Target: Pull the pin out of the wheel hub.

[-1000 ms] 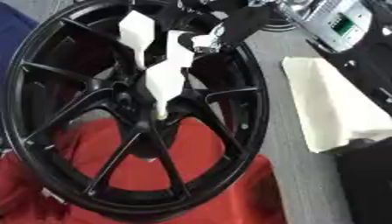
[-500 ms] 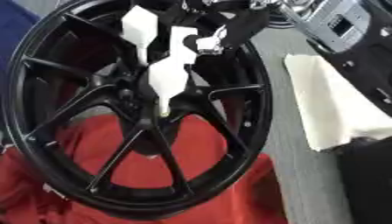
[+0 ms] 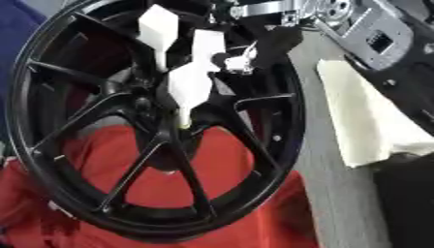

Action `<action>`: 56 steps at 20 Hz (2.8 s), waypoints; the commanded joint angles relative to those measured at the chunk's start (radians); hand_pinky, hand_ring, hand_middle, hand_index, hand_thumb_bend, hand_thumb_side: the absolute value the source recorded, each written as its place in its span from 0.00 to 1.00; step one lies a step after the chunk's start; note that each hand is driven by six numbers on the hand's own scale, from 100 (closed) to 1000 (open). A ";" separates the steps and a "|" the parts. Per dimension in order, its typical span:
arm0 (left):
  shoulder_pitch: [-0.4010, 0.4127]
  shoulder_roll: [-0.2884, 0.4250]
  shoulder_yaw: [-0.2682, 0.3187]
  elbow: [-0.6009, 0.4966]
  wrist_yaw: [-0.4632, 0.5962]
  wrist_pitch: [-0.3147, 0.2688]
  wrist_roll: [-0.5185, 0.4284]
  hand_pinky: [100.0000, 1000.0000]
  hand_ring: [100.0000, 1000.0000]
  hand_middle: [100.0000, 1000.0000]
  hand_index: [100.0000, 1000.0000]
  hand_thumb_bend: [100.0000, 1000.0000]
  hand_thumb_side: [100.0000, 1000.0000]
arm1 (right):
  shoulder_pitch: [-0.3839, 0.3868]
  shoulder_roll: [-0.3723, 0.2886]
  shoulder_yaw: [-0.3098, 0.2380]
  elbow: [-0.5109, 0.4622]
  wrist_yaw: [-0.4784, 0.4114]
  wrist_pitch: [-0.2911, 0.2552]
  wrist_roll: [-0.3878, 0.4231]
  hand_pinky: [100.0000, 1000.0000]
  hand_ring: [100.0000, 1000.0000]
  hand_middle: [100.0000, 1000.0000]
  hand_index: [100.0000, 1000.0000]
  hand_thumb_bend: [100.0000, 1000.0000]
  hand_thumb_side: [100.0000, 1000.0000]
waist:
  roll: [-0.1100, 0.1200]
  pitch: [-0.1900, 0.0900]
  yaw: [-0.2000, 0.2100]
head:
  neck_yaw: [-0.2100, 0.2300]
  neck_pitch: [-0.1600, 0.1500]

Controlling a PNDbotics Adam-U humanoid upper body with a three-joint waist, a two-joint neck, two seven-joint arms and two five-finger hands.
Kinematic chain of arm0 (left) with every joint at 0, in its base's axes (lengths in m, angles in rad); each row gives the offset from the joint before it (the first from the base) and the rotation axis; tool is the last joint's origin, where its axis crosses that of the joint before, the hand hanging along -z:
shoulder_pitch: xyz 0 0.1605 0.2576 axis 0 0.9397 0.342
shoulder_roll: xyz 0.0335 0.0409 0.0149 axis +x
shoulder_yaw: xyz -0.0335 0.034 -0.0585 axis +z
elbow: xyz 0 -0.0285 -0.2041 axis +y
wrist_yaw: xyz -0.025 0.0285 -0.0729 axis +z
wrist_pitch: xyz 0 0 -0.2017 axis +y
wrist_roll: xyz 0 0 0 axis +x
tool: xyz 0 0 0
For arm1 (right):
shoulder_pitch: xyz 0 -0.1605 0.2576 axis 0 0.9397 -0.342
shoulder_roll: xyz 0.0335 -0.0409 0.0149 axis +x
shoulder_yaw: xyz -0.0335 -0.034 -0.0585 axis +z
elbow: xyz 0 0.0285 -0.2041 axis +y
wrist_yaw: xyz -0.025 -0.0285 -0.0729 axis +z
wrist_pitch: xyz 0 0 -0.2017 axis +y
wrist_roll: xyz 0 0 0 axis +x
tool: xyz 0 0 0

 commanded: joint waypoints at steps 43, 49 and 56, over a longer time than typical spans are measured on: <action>-0.012 -0.002 0.013 -0.017 0.006 -0.002 0.002 0.62 0.72 0.54 0.64 0.02 0.66 | -0.022 -0.076 -0.042 -0.066 -0.113 0.084 -0.132 0.68 0.54 0.25 0.39 0.00 0.24 | 0.011 -0.018 0.004 | -0.048 -0.004; -0.013 -0.002 0.016 -0.017 0.009 -0.004 0.004 0.62 0.72 0.54 0.64 0.02 0.66 | -0.027 -0.102 -0.072 -0.079 -0.164 0.096 -0.139 0.68 0.53 0.25 0.38 0.00 0.22 | 0.012 -0.021 0.004 | -0.048 -0.018; -0.011 -0.002 0.018 -0.017 0.007 -0.005 0.006 0.62 0.72 0.54 0.64 0.02 0.66 | -0.012 -0.144 -0.175 -0.087 -0.292 0.099 -0.204 0.68 0.52 0.24 0.37 0.00 0.21 | 0.017 -0.016 -0.007 | -0.030 -0.040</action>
